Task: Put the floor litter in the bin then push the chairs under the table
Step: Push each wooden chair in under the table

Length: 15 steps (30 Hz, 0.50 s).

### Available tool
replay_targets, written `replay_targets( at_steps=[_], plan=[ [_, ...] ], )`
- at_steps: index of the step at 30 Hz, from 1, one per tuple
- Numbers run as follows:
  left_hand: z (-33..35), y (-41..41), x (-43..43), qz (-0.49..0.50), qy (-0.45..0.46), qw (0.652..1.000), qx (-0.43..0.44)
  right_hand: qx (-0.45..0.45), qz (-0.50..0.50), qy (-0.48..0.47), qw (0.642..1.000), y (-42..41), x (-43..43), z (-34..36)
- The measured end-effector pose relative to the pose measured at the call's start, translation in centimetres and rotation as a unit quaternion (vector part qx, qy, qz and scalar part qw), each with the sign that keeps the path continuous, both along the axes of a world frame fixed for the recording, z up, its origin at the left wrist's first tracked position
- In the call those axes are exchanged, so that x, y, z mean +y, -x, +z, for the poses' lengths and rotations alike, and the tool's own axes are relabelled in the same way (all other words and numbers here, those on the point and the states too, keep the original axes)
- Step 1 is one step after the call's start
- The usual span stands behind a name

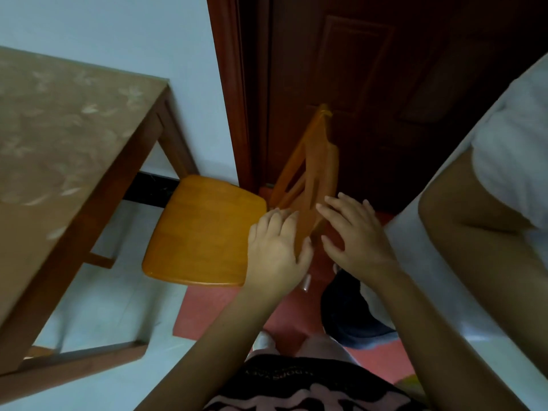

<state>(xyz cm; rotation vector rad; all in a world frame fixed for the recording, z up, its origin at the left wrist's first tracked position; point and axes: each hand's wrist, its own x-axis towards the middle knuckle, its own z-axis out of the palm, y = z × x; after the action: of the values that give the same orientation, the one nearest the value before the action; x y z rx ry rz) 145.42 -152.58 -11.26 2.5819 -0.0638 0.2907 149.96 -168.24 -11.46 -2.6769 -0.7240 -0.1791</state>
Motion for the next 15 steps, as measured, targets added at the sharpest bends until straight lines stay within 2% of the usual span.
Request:
replay_targets(
  at_steps=[15],
  plan=[
    [-0.4, -3.3, -2.9, 0.012, 0.022, 0.999, 0.031, 0.021, 0.034, 0.005, 0.999, -5.2, -2.9, -0.1]
  ],
)
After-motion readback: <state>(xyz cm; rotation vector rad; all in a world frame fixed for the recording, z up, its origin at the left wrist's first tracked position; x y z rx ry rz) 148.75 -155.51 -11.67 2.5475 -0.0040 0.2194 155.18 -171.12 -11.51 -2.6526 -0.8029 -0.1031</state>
